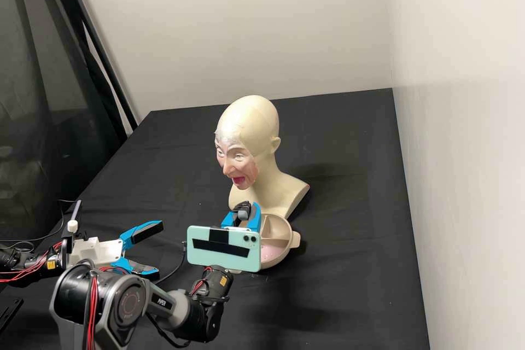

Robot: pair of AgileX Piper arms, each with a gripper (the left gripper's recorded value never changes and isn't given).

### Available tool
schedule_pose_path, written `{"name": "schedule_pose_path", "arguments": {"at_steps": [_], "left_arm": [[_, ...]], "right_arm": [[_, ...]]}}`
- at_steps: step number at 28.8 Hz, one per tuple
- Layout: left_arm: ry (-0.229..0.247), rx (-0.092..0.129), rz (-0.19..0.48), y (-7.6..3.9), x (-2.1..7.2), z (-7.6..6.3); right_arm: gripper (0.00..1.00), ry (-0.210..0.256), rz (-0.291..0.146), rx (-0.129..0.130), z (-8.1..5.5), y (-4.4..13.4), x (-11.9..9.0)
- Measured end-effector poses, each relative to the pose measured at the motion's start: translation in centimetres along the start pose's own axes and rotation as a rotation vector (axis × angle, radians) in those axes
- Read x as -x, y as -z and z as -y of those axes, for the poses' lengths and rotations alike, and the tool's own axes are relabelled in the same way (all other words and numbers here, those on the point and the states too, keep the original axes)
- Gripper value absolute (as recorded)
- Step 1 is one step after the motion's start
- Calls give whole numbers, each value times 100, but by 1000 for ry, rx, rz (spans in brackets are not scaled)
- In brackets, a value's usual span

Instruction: Feed the grandma with a spoon

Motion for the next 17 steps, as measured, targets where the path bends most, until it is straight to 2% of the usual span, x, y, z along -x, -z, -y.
{"name": "schedule_pose_path", "arguments": {"at_steps": [5, 8, 14, 17], "left_arm": [[0, 0, 0, 0, 0, 0], [0, 0, 0, 0, 0, 0], [0, 0, 0, 0, 0, 0], [0, 0, 0, 0, 0, 0]], "right_arm": [[0, -14, -14, 7, 30, 68, -102], [0, -29, -17, 0, 55, 106, -185], [0, -40, -34, 25, 65, 199, -286], [0, -43, -41, 25, 59, 230, -318]]}}
